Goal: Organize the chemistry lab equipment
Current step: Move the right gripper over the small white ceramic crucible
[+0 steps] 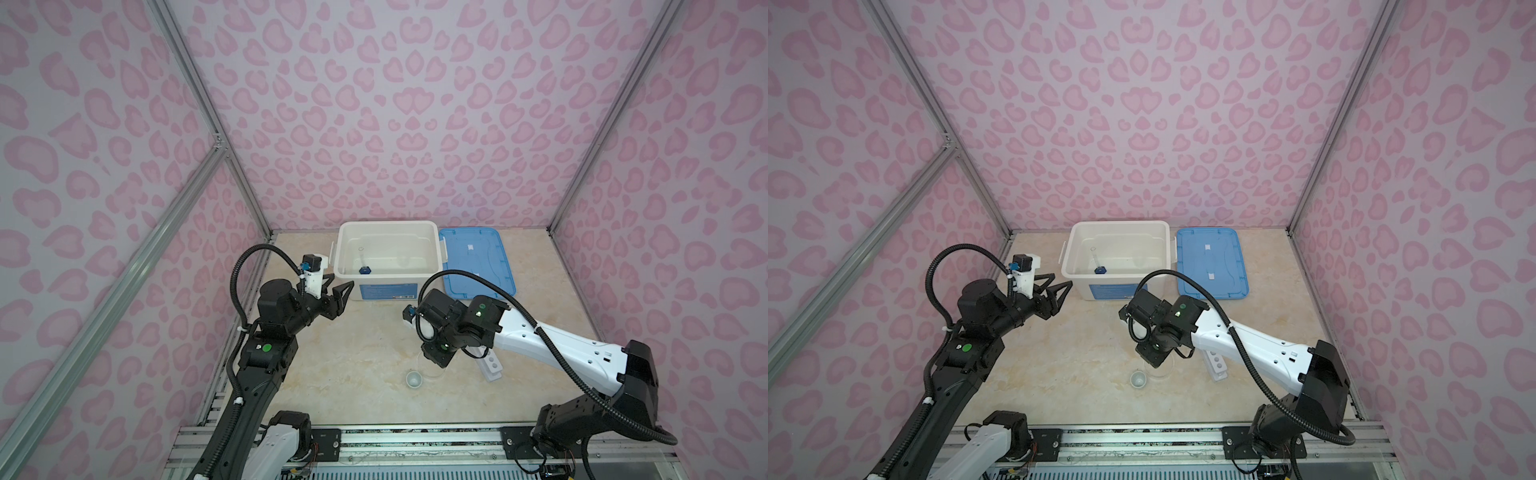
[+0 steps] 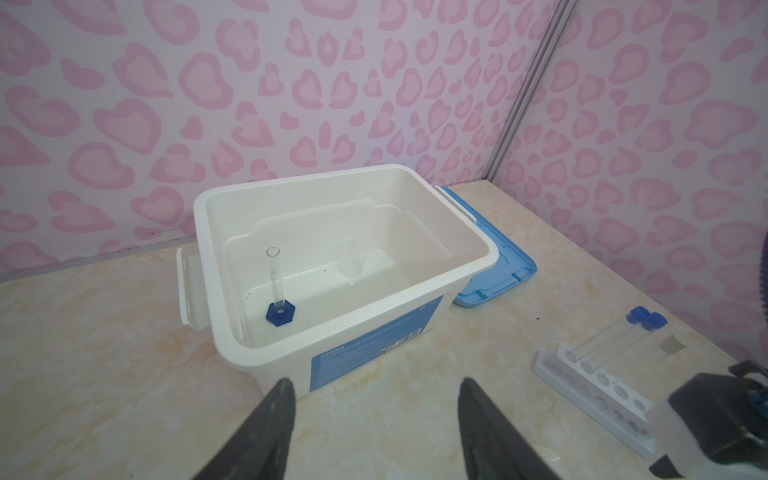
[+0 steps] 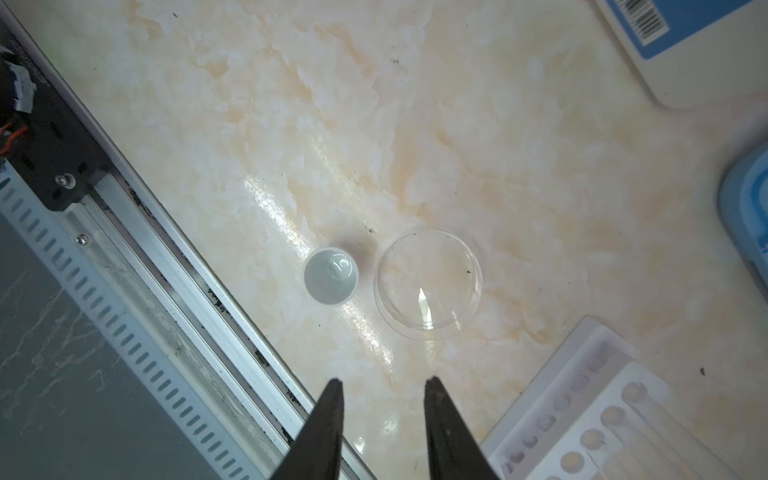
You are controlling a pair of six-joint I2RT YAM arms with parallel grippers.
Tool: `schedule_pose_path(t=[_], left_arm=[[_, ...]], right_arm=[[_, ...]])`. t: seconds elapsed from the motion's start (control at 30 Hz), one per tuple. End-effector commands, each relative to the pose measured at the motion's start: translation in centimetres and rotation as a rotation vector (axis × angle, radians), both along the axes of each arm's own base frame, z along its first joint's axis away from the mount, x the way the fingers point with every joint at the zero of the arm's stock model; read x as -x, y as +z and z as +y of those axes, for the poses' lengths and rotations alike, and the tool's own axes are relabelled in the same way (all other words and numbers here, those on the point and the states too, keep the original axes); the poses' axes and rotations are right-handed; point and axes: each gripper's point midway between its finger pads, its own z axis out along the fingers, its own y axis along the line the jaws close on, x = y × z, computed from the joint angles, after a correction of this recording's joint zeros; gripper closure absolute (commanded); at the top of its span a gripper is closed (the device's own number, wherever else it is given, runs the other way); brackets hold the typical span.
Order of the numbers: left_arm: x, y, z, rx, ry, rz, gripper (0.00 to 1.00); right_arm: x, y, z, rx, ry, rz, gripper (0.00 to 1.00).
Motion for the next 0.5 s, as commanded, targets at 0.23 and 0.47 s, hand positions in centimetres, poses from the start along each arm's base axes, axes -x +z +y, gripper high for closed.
schedule_pose_path(t=[0.23, 0.47], left_arm=[[0.4, 0.6, -0.5, 0.013, -0.022, -0.035, 0.36], [0.3, 0.5, -0.6, 0.010, -0.027, -0.032, 0.36]], right_arm=[[1.4, -4.1, 2.1, -0.063, -0.056, 0.084, 0.72], [1.6, -6.2, 2.9, -0.066, -0.059, 0.121, 0.74]])
